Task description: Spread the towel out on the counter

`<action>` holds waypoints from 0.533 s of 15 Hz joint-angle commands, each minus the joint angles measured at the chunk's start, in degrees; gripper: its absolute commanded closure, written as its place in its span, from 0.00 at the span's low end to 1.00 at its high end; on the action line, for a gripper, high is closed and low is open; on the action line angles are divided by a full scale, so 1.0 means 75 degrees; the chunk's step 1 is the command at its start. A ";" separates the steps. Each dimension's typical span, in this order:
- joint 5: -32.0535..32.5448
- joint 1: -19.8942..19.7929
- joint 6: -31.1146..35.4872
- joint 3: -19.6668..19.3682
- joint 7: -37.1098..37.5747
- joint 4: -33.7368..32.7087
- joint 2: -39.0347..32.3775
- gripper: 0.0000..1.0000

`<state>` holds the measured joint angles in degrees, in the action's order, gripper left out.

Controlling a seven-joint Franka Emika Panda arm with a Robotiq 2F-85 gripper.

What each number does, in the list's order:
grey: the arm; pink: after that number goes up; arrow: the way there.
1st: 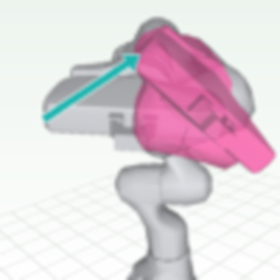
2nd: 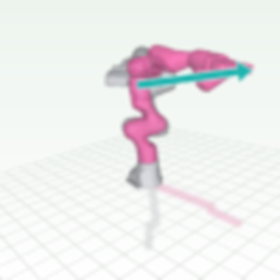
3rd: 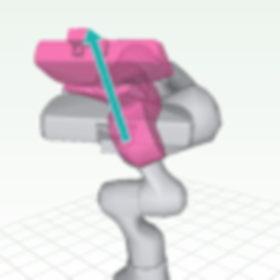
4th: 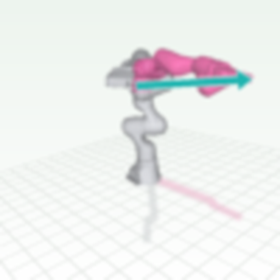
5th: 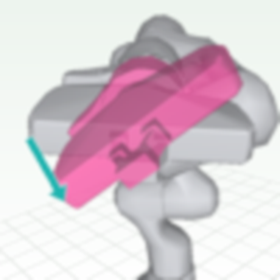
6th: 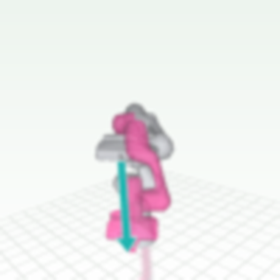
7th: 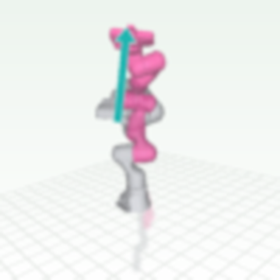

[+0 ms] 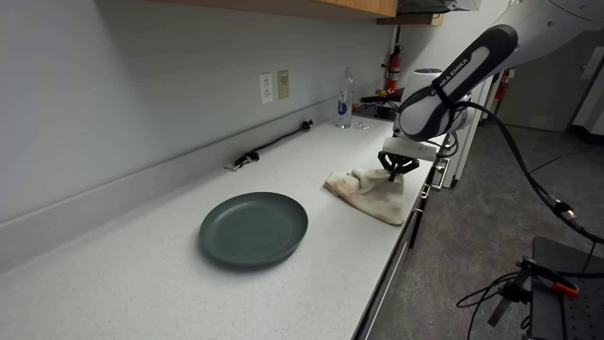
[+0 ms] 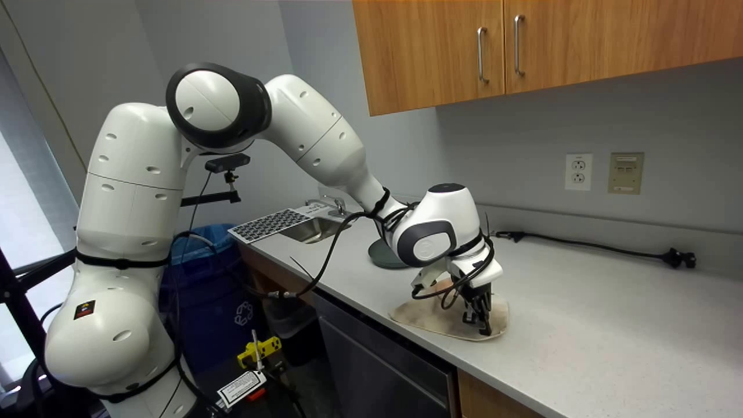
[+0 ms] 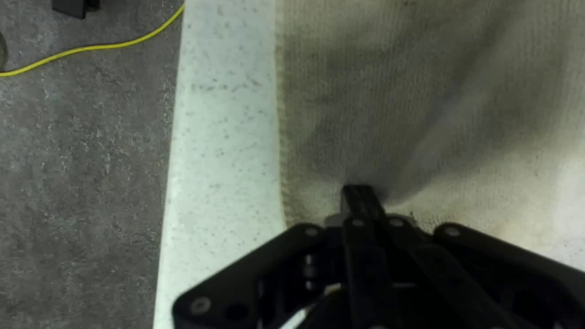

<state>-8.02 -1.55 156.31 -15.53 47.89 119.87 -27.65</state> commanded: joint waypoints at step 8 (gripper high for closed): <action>-0.0019 -0.0026 -0.0071 -0.0172 0.0914 0.0072 -0.0095 1.00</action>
<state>-8.02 -1.52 156.31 -16.75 53.73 120.12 -27.65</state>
